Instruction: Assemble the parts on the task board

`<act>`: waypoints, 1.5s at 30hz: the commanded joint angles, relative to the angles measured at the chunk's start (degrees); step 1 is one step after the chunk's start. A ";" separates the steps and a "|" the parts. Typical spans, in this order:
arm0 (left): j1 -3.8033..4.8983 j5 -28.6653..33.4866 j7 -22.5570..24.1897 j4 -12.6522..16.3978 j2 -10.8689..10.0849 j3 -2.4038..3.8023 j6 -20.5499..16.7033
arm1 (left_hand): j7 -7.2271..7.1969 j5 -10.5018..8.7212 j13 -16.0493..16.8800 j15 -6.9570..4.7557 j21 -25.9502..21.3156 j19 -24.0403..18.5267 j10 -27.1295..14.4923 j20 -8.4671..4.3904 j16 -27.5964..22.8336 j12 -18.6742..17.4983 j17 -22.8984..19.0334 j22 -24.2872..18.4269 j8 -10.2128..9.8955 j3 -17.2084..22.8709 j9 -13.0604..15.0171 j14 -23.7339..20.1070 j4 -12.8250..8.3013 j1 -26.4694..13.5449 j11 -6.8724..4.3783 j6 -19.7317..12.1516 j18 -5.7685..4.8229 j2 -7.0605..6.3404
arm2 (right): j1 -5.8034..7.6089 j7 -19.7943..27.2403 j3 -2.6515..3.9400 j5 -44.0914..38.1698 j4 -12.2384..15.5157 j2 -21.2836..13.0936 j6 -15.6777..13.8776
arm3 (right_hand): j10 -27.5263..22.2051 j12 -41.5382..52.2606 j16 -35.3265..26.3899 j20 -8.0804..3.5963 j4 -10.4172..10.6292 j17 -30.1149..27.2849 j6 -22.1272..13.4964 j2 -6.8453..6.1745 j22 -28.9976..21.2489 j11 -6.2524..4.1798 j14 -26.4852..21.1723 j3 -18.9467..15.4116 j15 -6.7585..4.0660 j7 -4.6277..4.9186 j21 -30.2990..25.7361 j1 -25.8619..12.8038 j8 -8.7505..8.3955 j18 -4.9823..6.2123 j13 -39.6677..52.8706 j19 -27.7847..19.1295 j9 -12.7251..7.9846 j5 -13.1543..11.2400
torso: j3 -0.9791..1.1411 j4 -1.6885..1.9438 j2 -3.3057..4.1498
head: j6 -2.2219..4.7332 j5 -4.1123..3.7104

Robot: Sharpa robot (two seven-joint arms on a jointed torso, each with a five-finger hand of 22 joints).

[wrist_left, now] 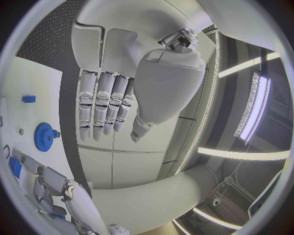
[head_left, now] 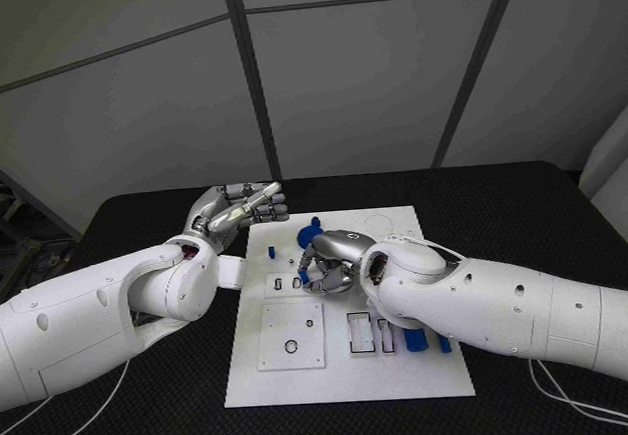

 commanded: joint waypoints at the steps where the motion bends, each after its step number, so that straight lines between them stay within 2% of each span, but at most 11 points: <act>1: 0.10 -0.34 0.25 0.01 0.03 0.05 0.50 | 0.16 -0.22 -0.01 0.29 -0.25 0.20 0.06 0.36 -0.26 -0.21 0.06 -0.08 -0.22 -0.04 -0.02 -0.01 -0.13 -0.18 0.17 0.20 0.41 0.46 | -0.06 -0.72 -0.12 -0.36 -0.10 0.01 0.65 | -1.17 -0.74 0.10 0.27 0.33 14.10 -0.94 -0.40 -0.21 0.05 5.71 -0.01 0.55 0.08 -0.41 -0.35 -0.32 0.07 -0.77 -0.39 -0.13 -0.40 | 0.02 -0.01 0.01 | -0.11 -0.03; 20: 0.10 -0.34 0.23 -0.03 0.02 0.05 0.56 | 0.15 -0.22 -0.03 0.30 -0.26 0.20 0.01 0.36 -0.29 -0.26 0.08 -0.09 -0.27 -0.04 -0.03 0.00 -0.14 -0.21 0.18 0.15 0.41 0.47 | -0.06 -0.29 -0.12 -0.43 0.06 -0.16 -1.54 | -5.32 -3.41 0.01 1.18 0.88 13.90 -5.62 -1.50 -1.04 1.11 5.65 -0.98 1.50 1.18 -1.01 -0.90 -1.21 0.26 -4.49 -1.11 -0.94 -2.42 | 0.03 -0.04 0.01 | -0.07 0.02; 23: 0.09 -0.34 0.17 -0.08 0.04 0.05 0.67 | 0.13 -0.21 -0.03 0.30 -0.27 0.20 -0.03 0.37 -0.33 -0.30 0.09 -0.10 -0.32 -0.02 -0.04 0.01 -0.19 -0.20 0.18 0.12 0.41 0.47 | -0.08 0.80 -0.12 0.17 0.55 -0.52 -4.42 | -5.32 -3.15 -0.04 1.40 1.48 13.78 -6.85 -2.20 -1.36 1.38 5.62 -2.04 1.74 1.47 -1.21 -1.39 -1.32 0.33 -4.46 -1.36 -1.22 -1.92 | 0.04 -0.02 -0.01 | -0.10 -0.01; 26: 0.09 -0.45 -0.25 -0.24 0.06 0.05 1.29 | 0.24 -0.22 0.00 -0.07 0.12 0.92 0.21 0.12 0.23 -0.32 0.50 0.01 -0.43 0.07 -0.01 1.59 -0.41 -0.19 0.09 0.22 0.51 0.54 | -0.17 3.20 -0.11 2.78 1.96 -1.52 -8.15 | -4.94 -2.36 -0.12 1.86 2.46 13.57 -10.83 -2.39 -1.70 2.07 5.56 -3.91 2.30 2.23 -1.44 -0.78 -2.52 0.39 -4.01 -1.64 -2.08 -2.88 | 0.06 0.01 -0.03 | -0.08 0.00; 34: 0.09 -3.59 -2.17 -1.12 -0.23 0.05 2.36 | -0.30 -0.25 0.23 -1.39 1.87 4.13 2.97 -1.17 1.61 0.25 1.79 0.62 -0.15 -0.04 0.11 6.17 -0.45 -1.11 -0.84 1.93 0.56 0.51 | -0.17 11.89 -0.06 10.25 7.47 -6.75 -14.73 | -5.23 -1.93 -1.02 2.23 3.25 11.48 -11.72 -1.70 -3.89 2.23 4.95 -5.05 2.54 2.33 -2.72 0.90 -1.69 0.90 -4.00 -3.30 -2.04 -2.92 | -0.08 -0.25 -0.29 | 0.20 0.20; 38: 0.11 -9.23 -4.62 -2.14 -0.44 0.06 3.34 | -1.62 1.13 0.69 -3.93 6.47 10.73 6.73 -3.73 7.32 1.15 5.92 2.78 0.04 -0.33 0.15 15.15 -0.39 -1.98 -2.65 3.44 0.56 -0.59 | 0.13 15.93 0.06 14.68 10.83 -9.84 -16.54 | -6.14 -2.40 -2.16 2.15 3.39 9.06 -11.38 -1.25 -6.55 2.04 4.20 -5.37 2.37 2.13 -4.36 1.64 -0.79 1.47 -4.83 -5.28 -1.93 -2.19 | 0.00 -0.47 -0.53 | 0.25 0.39; 40: 0.14 -12.16 -6.32 -2.64 -0.52 0.06 3.61 | -2.49 1.25 1.43 -4.87 8.01 12.40 9.99 -4.50 9.90 2.53 7.75 3.59 0.36 -0.13 0.29 17.64 -0.16 -2.36 -3.75 4.45 0.61 -0.87 | 0.34 17.14 0.71 16.54 12.05 -10.87 -17.24 | -6.30 -2.45 -2.32 2.08 3.33 8.81 -11.01 -0.98 -6.93 1.96 4.11 -5.36 2.29 2.05 -4.67 2.03 -0.32 1.54 -4.96 -5.56 -1.86 -1.28 | 0.08 -0.58 -0.62 | 0.21 0.42; 42: 0.22 -17.14 -10.32 -3.30 -0.58 0.07 3.52 | -3.80 1.38 2.85 -6.33 11.68 15.25 13.16 -6.25 16.43 3.99 12.86 5.72 0.67 0.45 0.52 20.10 0.42 -3.06 -5.45 6.04 0.40 -1.67 | 0.83 18.12 1.70 19.41 13.57 -12.33 -17.74 | -6.29 -2.40 -2.37 1.97 3.12 8.80 -10.20 -0.63 -7.02 1.85 4.12 -5.26 2.17 1.97 -4.81 2.55 0.45 1.54 -5.02 -5.57 -1.75 0.53 | 0.19 -0.66 -0.79 | 0.19 0.47; 43: 0.29 -19.27 -12.41 -3.53 -0.58 0.09 3.77 | -4.31 1.23 3.71 -6.88 12.96 16.24 15.21 -6.62 20.59 5.32 16.27 6.47 0.87 0.34 0.66 21.58 0.41 -3.27 -5.86 6.59 0.46 -2.26 | 1.17 18.30 1.96 20.68 14.05 -12.92 -17.80 | -6.24 -2.37 -2.37 1.94 3.07 8.81 -10.01 -0.50 -7.05 1.83 4.13 -5.22 2.15 1.95 -4.85 2.65 0.64 1.54 -5.01 -5.56 -1.74 0.93 | 0.12 -0.54 -0.78 | 0.29 0.39; 44: 0.35 -21.43 -14.68 -3.69 -0.61 0.10 4.29 | -4.93 1.24 5.06 -7.50 15.51 17.92 16.64 -7.31 33.75 6.91 28.86 8.01 1.15 0.42 0.89 22.86 0.51 -3.65 -6.60 7.31 0.38 -2.76 | 1.57 18.40 2.18 22.04 14.47 -13.53 -17.78 | -6.18 -2.33 -2.35 1.92 3.02 8.88 -9.85 -0.33 -7.01 1.81 4.16 -5.15 2.12 1.94 -4.84 2.76 0.80 1.53 -5.00 -5.51 -1.74 1.24 | 0.09 -0.50 -0.77 | 0.33 0.38; 45: 0.42 -23.61 -17.10 -3.78 -0.68 0.11 5.06 | -5.36 1.15 6.45 -7.88 17.99 18.88 16.92 -7.86 41.93 8.22 36.77 9.60 1.26 0.62 1.06 22.51 0.60 -3.94 -6.88 7.60 0.18 -3.06 | 2.01 18.43 2.35 23.38 14.84 -14.15 -17.76 | -6.15 -2.32 -2.34 1.90 3.02 8.91 -9.78 -0.22 -7.00 1.80 4.18 -5.12 2.11 1.93 -4.85 2.79 0.89 1.53 -5.01 -5.48 -1.74 1.40 | 0.09 -0.50 -0.80 | 0.35 0.37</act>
